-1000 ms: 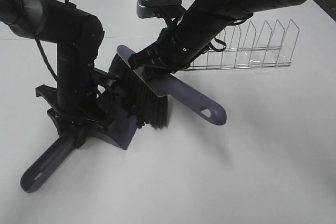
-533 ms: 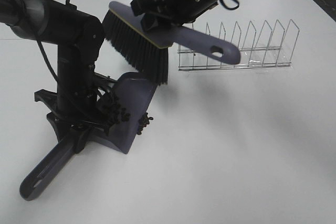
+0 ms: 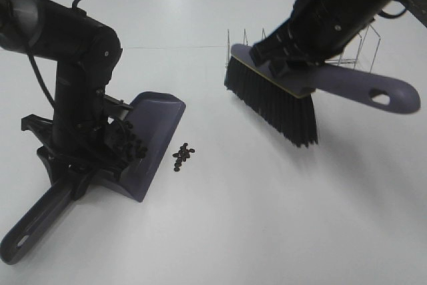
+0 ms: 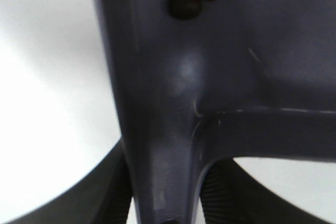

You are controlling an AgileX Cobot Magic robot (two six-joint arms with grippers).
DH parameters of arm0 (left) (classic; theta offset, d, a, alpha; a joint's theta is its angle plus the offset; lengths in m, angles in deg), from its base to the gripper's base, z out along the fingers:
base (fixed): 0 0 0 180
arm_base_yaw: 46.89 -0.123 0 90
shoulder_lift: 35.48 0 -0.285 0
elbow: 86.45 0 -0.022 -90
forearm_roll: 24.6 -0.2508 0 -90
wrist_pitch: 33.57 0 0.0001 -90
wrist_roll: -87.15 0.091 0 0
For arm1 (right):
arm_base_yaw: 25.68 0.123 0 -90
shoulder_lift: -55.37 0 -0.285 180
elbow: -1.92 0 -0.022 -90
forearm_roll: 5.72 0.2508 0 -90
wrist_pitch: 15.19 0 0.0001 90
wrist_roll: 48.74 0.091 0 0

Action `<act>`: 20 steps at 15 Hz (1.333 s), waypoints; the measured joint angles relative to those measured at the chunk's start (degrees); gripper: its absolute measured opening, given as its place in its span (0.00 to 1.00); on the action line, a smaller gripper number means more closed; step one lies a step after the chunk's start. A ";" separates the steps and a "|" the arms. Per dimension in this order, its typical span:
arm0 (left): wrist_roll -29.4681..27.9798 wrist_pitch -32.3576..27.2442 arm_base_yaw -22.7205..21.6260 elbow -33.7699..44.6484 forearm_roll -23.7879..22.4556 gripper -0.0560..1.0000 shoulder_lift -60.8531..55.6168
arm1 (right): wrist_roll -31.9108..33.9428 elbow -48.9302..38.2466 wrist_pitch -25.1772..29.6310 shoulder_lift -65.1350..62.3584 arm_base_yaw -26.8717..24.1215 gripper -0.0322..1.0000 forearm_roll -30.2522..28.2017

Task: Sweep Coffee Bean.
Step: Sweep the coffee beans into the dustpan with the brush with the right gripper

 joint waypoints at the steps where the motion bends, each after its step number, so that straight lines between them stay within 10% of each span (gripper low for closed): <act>1: -0.74 1.66 0.00 2.58 -0.17 0.37 -0.46 | 2.86 -8.14 -4.41 -1.09 0.00 0.33 -1.49; 13: 4.70 1.95 0.00 2.52 5.44 0.37 0.34 | 3.84 -4.58 -16.73 11.69 9.74 0.33 7.45; 20: 4.70 1.89 0.00 2.52 5.50 0.37 0.34 | -3.84 6.36 -16.73 18.96 9.80 0.33 26.59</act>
